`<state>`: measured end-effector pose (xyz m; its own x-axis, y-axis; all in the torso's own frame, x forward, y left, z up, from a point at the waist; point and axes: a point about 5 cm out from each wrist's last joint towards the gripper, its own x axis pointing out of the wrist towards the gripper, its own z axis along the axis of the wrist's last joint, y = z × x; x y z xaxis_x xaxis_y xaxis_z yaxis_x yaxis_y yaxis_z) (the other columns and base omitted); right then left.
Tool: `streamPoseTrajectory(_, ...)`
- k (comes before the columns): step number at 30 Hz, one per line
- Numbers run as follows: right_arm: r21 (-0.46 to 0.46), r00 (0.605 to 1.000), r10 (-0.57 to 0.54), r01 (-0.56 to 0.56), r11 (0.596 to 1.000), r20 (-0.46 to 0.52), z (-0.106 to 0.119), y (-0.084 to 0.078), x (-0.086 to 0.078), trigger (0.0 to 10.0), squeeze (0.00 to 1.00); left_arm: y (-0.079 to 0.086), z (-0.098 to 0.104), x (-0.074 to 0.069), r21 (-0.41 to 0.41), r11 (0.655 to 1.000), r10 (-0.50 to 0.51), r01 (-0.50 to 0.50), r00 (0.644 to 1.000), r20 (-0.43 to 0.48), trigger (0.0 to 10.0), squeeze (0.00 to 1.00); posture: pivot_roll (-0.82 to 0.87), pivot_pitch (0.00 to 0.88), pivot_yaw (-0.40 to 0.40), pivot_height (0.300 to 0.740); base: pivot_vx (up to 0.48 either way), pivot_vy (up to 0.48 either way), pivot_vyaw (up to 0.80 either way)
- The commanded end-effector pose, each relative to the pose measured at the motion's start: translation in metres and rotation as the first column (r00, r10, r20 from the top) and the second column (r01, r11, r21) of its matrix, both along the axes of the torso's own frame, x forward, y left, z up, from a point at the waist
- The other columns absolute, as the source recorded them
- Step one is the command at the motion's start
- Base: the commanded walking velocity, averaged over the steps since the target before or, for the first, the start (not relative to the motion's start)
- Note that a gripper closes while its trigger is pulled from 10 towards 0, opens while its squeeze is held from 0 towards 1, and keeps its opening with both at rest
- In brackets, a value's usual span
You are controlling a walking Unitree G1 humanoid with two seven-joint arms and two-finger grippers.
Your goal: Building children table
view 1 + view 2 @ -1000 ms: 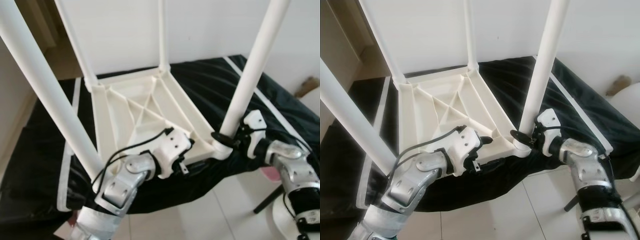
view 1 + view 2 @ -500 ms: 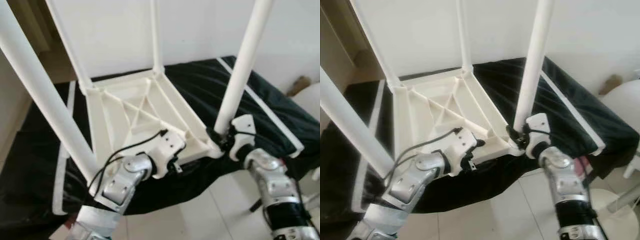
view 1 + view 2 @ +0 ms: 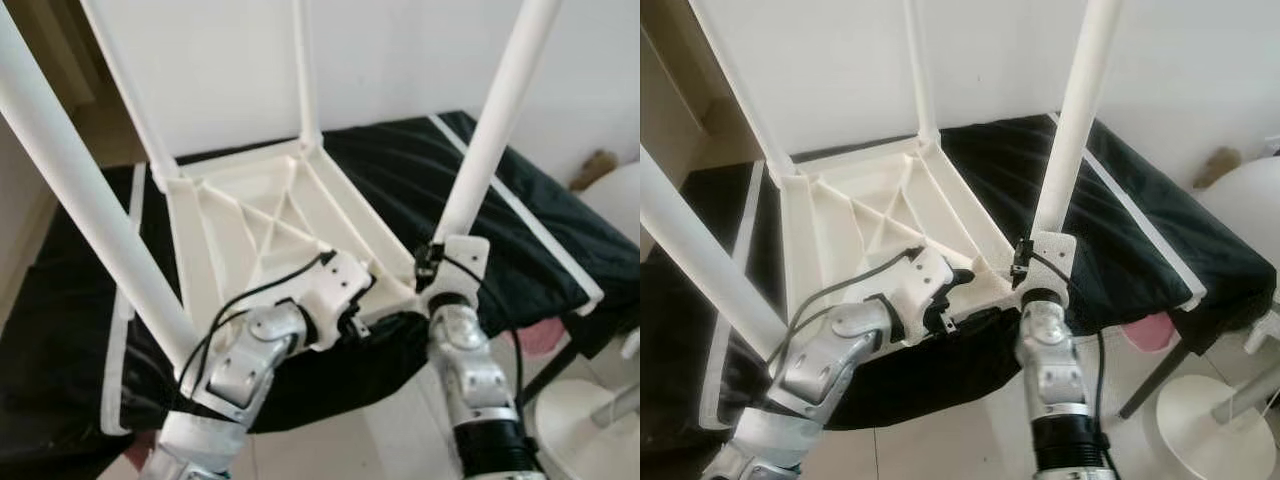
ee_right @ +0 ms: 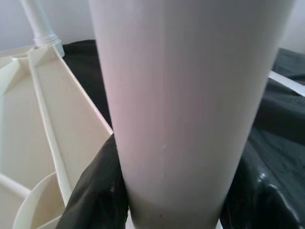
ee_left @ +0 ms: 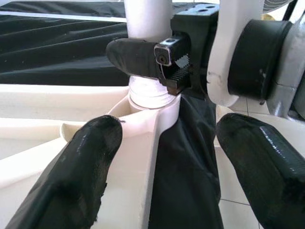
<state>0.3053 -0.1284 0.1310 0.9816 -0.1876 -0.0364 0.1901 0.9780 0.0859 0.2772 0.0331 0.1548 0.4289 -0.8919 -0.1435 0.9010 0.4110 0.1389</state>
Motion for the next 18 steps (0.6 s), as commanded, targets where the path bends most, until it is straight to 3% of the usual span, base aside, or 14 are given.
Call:
streamPoseTrajectory(1,0.068,0.993,0.030,-0.022,0.997,-0.111,-0.025,0.009,-0.008,10.0,0.00,0.003,0.000,0.004,-0.005,0.995,0.104,-0.104,0.994,0.017,10.0,0.00,-0.06,0.000,0.053,0.740,0.000,0.000,0.00)
streamPoseTrajectory(14,0.013,0.994,-0.030,0.031,0.999,-0.105,-0.020,0.007,-0.008,10.0,0.00,0.002,0.000,0.004,-0.008,0.995,0.103,-0.103,0.995,0.018,10.0,0.00,-0.06,0.000,0.044,0.740,0.000,0.000,0.00)
streamPoseTrajectory(15,0.011,0.995,-0.037,0.039,0.999,-0.094,-0.019,0.004,-0.008,10.0,0.69,0.002,0.001,0.004,-0.009,0.995,0.102,-0.102,0.995,0.018,10.0,0.00,-0.06,0.000,0.043,0.740,0.000,0.000,0.00)
streamPoseTrajectory(16,0.033,0.998,-0.015,0.017,0.999,-0.063,-0.016,0.003,-0.008,10.0,1.00,0.001,0.001,0.005,-0.010,0.995,0.101,-0.101,0.995,0.019,10.0,0.00,-0.06,0.000,0.043,0.740,0.000,0.000,0.00)
streamPoseTrajectory(18,0.076,1.000,0.024,-0.024,0.997,-0.003,-0.010,0.001,-0.008,10.0,1.00,0.001,0.001,0.005,-0.009,0.995,0.100,-0.100,0.995,0.019,10.0,0.00,-0.06,0.000,0.043,0.740,0.000,0.000,0.00)
